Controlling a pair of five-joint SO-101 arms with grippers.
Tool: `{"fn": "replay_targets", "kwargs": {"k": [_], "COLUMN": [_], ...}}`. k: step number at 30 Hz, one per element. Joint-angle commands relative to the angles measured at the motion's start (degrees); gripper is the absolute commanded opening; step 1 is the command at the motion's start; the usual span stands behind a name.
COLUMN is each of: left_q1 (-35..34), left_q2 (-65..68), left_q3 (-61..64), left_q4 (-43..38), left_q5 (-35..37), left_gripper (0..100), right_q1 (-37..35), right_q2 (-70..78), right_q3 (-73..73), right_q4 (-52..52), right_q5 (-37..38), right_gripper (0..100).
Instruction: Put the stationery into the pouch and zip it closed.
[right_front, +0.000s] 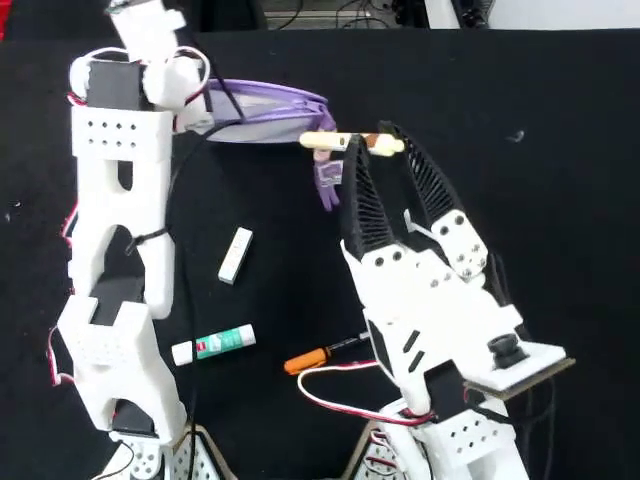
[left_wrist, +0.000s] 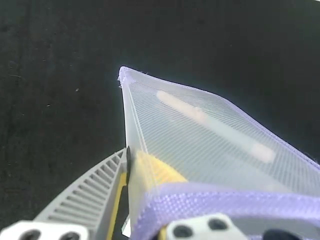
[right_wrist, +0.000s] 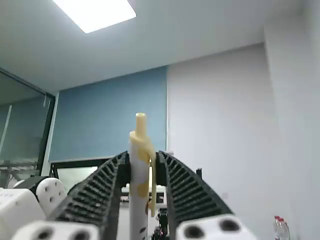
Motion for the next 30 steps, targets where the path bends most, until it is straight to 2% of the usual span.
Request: {"fn": "replay_targets", "kwargs": {"k": [1,12,26,30], "left_q1": [2.24,2.86,4.09,4.09], "left_q2": [-0.79,-0.79,-0.79,-0.79], "left_q3": [-2.68,-2.68,-0.84,-0.84], "left_q4": [0.7,0.79,0.53,0.62], "left_q5": [0.35,0.26,0.18,0.18], "left_gripper": [3,3,3,3], "right_q1": [0.79,0.79,0.97,0.7], "right_q2": [-0.84,1.63,33.27,37.41], "right_q3": [1.63,7.69,0.92,-0.48], "right_q4": [-5.63,-15.03,-39.74,-41.23], "right_q5": [-0.44,-0.09,0.0,4.13], "right_gripper": [1.1,1.1,1.1,1.1]}}
